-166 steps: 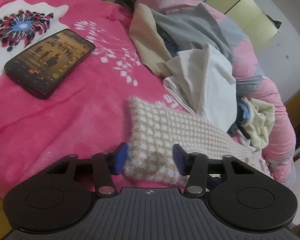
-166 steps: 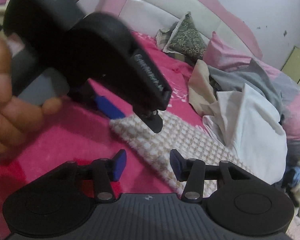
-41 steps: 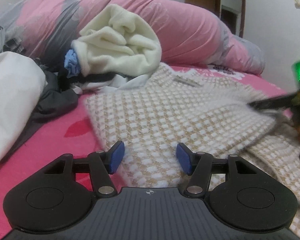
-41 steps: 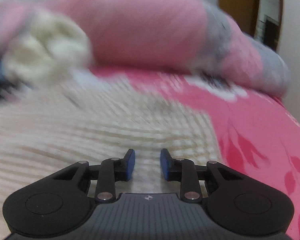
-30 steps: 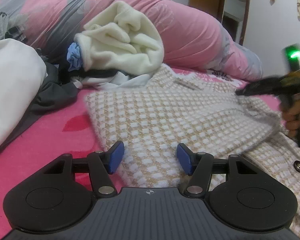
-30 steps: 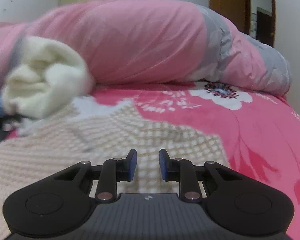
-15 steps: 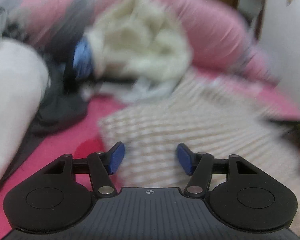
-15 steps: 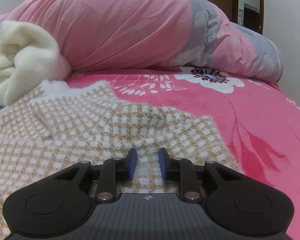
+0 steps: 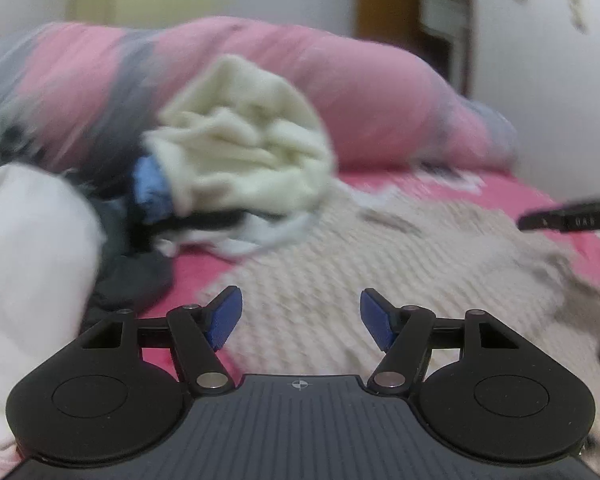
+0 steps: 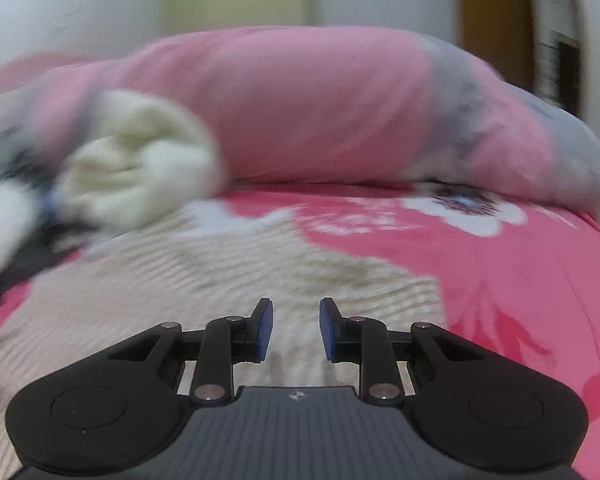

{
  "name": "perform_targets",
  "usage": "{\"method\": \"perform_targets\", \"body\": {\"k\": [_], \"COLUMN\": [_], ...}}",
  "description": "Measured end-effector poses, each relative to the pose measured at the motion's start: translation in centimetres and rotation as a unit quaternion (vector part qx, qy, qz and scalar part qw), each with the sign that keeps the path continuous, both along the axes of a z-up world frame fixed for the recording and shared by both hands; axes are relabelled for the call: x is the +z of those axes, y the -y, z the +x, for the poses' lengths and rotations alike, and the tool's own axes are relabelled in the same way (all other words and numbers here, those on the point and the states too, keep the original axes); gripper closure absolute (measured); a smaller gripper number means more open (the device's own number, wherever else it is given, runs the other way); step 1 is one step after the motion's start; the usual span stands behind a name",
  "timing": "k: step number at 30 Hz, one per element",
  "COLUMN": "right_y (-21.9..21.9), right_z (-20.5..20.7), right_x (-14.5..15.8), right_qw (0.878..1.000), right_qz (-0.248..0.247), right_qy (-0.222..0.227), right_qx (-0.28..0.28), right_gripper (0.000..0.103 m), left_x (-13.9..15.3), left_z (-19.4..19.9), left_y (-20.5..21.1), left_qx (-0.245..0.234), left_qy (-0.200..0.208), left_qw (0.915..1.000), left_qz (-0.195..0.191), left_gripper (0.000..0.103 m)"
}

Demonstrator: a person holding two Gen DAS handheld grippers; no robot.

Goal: Fold clothes

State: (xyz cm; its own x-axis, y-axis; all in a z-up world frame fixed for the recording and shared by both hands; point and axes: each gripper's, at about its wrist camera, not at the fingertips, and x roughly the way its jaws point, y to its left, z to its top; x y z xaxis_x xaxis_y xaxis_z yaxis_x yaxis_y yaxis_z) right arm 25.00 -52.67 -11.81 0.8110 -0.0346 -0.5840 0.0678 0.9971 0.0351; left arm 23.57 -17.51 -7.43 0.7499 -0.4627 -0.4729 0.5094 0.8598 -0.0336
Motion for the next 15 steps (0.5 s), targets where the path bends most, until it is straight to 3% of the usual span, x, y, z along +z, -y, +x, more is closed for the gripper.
{"method": "perform_targets", "body": {"k": [3,5,8,12,15], "right_y": [-0.5,-0.8,-1.2,-1.9,-1.3], "right_z": [-1.1,-1.9,-3.1,-4.6,-3.6], "right_x": [0.1,0.2,0.3,0.4,2.8], "right_qw": [1.000,0.999,0.997,0.993,0.992], "right_qz": [-0.006,-0.009,-0.015,-0.023,0.017], "right_qy": [-0.005,-0.008,-0.012,-0.018,0.021], "right_qx": [0.030,0.049,0.079,0.118,0.125], "right_gripper": [0.076,0.075,0.075,0.074,0.063], "left_x": [-2.6,-3.2,-2.2,-0.1,1.3], "left_z": [0.5,0.6,0.8,0.9,3.2], "left_y": [1.8,1.7,1.8,1.8,2.7], "left_qx": [-0.023,-0.010,-0.001,-0.015,-0.030], "left_qy": [-0.069,-0.067,-0.080,-0.057,-0.041], "left_qw": [0.9965,0.9976,0.9967,0.9983,0.9985], "left_qz": [0.040,0.017,0.014,0.000,-0.023], "left_gripper": [0.033,0.032,0.034,0.036,0.034]}}
